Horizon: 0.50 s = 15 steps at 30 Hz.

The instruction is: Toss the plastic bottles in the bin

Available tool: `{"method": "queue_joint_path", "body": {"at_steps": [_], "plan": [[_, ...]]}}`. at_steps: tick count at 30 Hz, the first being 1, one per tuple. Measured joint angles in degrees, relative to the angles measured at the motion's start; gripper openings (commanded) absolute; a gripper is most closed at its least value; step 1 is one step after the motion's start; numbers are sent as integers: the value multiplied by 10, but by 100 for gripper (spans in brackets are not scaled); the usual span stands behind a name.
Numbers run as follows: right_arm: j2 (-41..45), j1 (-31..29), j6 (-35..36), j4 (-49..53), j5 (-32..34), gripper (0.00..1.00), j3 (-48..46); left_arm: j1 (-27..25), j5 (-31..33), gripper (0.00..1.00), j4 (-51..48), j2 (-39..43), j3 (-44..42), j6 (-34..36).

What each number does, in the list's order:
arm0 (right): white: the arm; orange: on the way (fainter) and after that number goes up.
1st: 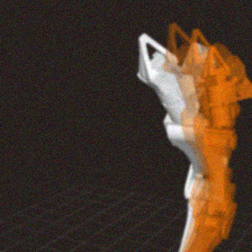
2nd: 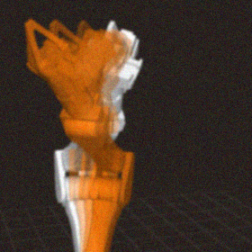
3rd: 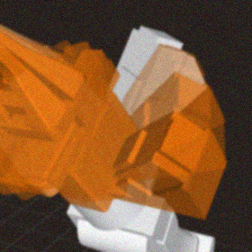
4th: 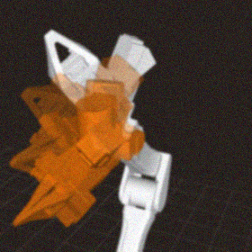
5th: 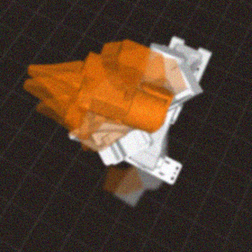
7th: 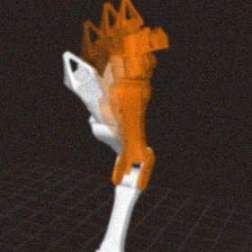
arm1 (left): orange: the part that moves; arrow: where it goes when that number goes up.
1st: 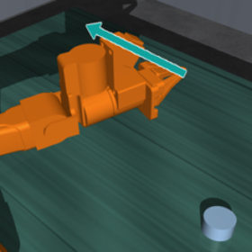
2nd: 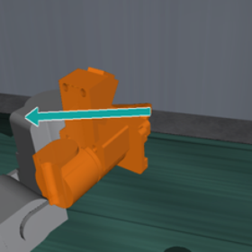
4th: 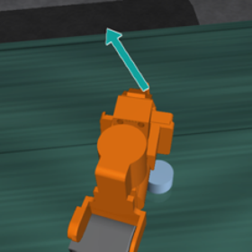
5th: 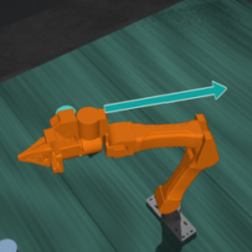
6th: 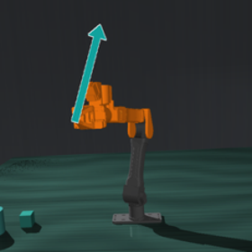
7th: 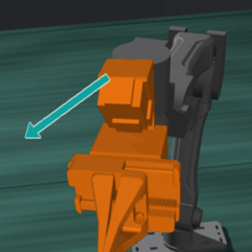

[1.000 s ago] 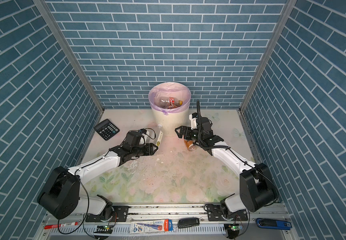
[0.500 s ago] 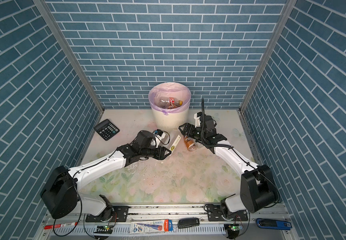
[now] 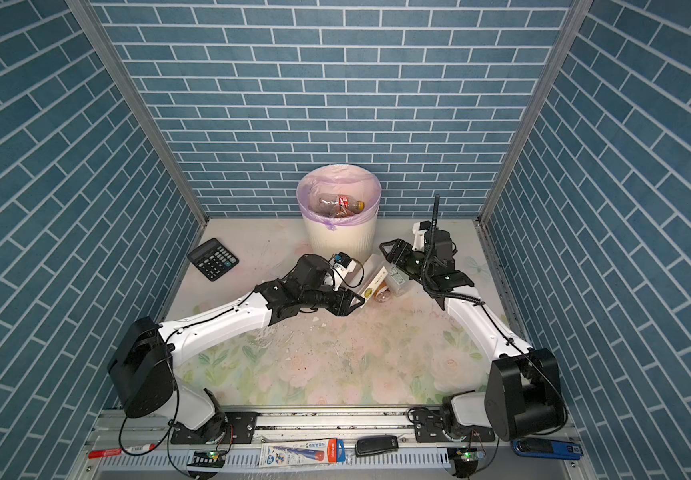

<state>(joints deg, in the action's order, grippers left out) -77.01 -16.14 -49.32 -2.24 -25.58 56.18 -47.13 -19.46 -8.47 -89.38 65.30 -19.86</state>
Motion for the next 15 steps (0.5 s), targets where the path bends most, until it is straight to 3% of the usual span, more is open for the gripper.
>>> {"method": "queue_joint_path", "body": {"at_steps": [3,15], "plan": [[0,3,-9,-12,-6,50,0,-2,3,53,3,-3,4,2],[-26,3,-37,-51,-30,42,0,-2,24,53,5,-7,12,2]]}}
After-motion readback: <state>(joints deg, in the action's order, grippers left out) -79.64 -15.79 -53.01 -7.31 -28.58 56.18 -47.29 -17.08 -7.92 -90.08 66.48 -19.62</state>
